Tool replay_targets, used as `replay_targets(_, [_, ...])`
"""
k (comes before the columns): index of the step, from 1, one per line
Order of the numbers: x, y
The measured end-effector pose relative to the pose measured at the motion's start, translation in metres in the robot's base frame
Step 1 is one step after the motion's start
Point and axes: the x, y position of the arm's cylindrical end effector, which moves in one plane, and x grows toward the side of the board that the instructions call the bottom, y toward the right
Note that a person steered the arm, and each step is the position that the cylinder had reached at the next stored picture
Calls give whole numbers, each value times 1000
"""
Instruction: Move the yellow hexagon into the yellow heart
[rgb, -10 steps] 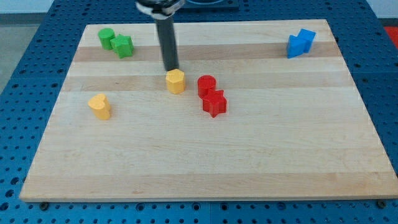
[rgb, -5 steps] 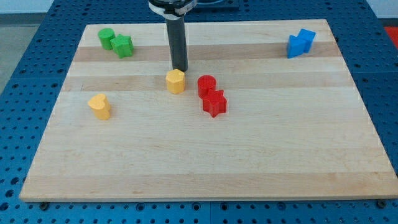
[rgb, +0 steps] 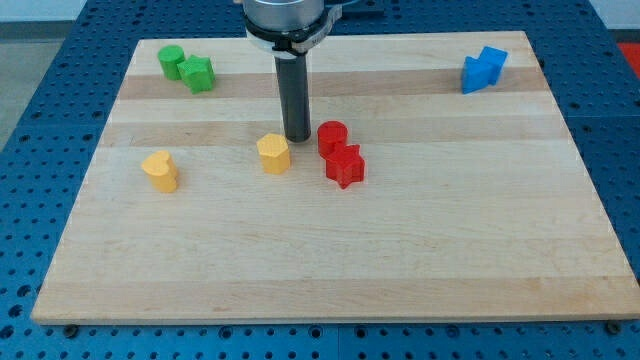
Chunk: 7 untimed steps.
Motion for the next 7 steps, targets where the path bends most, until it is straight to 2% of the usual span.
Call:
replay_targets(1, [43, 0])
replay_targets(2, [61, -2])
replay_targets(4, [57, -81])
replay_targets(5, [40, -130])
replay_targets(6, [39, -161])
replay_targets(7, [25, -165])
